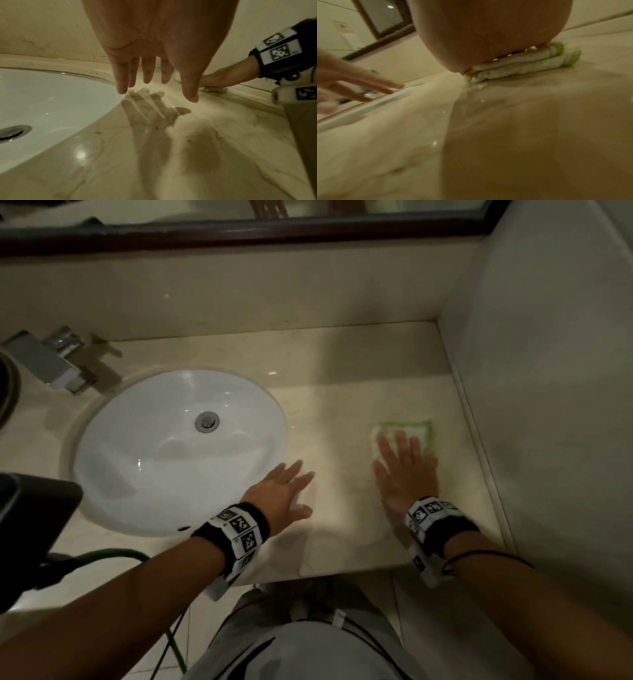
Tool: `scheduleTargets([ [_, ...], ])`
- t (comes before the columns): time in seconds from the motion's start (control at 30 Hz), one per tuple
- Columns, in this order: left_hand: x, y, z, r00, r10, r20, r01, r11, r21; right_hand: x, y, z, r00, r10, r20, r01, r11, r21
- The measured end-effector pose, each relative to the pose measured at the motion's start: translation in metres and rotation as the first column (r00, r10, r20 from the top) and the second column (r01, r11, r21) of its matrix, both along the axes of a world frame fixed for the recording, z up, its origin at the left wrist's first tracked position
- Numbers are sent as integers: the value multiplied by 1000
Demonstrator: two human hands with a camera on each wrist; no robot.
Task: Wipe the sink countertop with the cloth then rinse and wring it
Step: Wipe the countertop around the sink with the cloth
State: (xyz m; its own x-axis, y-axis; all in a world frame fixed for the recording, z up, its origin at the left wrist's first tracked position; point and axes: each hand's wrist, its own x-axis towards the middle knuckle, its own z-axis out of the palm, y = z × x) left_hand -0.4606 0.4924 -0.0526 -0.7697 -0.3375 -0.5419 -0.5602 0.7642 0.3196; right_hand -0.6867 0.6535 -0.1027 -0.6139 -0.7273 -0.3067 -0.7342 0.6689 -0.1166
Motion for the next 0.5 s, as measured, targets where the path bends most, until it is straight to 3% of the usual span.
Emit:
scheduleTargets([
  [0.13,-12,5,-5,989,-53,136,53,999,4,-43,30,2,985,-171,-23,171,985,-11],
  [0.33,-17,6,-2,970,-115,216,124,992,-29,-26,10,4,958,-284,45,284,959,16],
  [0.5,-21,6,-1,960,-130,248,142,989,-32,38,-22,2,997,14,70,-11,999,-39],
])
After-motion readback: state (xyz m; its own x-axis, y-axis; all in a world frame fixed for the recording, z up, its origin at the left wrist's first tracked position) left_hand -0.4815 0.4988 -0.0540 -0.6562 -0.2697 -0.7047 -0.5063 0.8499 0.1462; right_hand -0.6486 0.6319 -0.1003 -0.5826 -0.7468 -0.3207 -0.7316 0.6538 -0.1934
